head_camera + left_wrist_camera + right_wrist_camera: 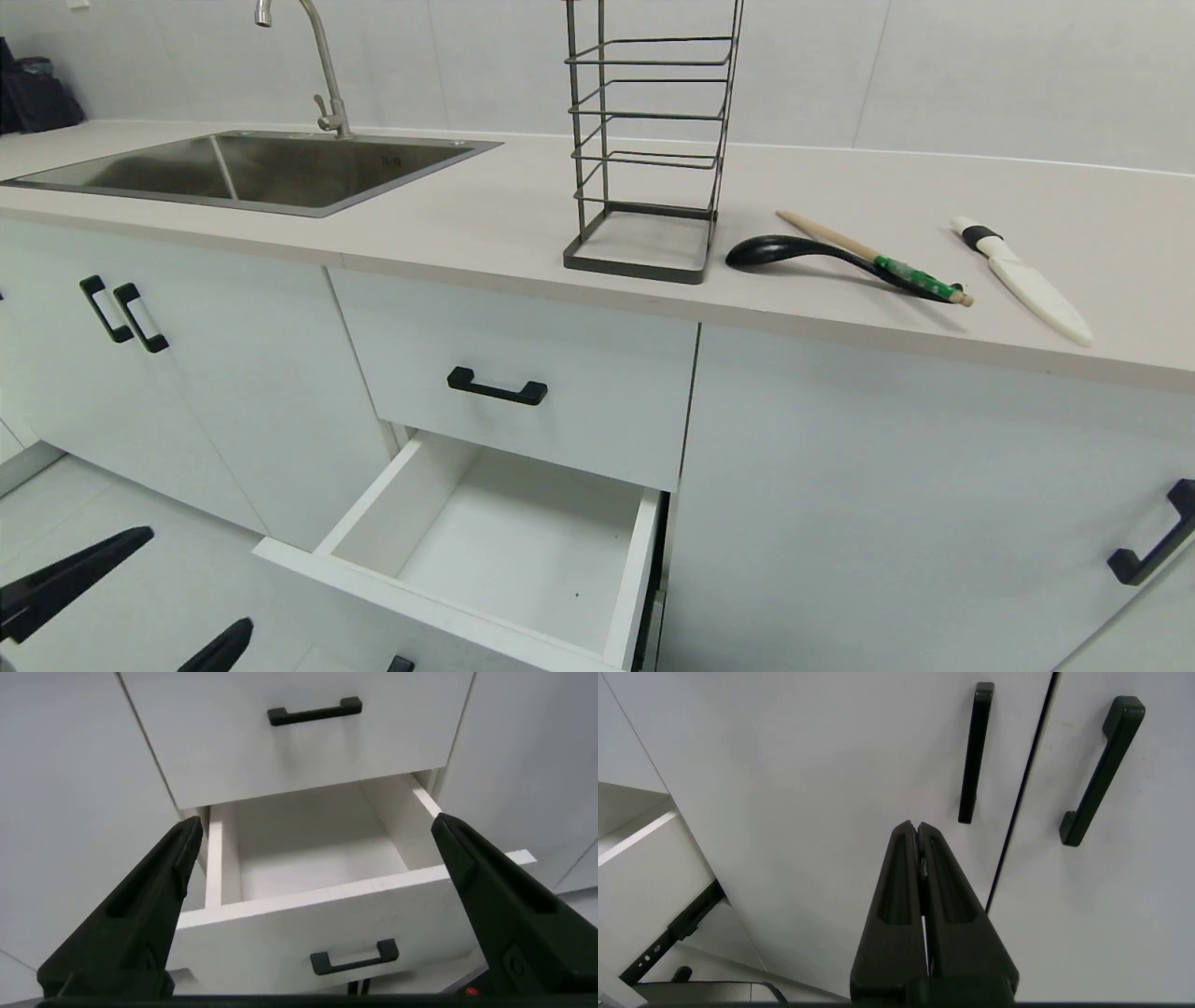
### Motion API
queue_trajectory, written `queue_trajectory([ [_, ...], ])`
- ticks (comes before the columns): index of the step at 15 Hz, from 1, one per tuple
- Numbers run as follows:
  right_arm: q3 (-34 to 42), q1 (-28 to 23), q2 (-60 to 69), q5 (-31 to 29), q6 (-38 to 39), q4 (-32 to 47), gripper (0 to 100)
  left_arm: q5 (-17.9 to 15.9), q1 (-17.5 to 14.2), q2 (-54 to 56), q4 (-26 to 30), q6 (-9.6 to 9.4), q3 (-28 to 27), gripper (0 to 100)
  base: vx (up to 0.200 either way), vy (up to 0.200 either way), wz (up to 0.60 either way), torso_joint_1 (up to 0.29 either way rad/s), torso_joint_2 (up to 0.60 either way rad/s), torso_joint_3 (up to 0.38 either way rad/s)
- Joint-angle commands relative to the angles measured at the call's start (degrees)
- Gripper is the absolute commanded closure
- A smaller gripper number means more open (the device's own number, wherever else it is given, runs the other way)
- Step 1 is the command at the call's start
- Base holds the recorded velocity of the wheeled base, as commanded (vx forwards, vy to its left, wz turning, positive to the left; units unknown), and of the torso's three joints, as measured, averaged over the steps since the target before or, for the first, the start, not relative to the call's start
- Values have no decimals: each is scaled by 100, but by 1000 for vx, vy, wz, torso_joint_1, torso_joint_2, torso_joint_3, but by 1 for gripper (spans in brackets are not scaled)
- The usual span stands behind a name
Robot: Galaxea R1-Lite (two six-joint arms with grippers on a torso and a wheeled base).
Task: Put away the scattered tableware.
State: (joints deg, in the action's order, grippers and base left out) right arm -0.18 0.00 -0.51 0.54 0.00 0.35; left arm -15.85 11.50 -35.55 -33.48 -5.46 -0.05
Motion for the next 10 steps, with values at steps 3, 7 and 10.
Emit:
queue_trajectory([
  [3,1,0,-2,8,0,0,100,-6,-605,2465,1326,45,-83,0,0,0,0,0,0,0],
  [7,1,0,-2,-1,0,0,100,143,-1194,3441,2143,502,5,0,0,0,0,0,0,0],
  [10,1,0,-2,8,0,0,100,1321,-1150,3555,3066,687,-13,0,0,0,0,0,0,0],
])
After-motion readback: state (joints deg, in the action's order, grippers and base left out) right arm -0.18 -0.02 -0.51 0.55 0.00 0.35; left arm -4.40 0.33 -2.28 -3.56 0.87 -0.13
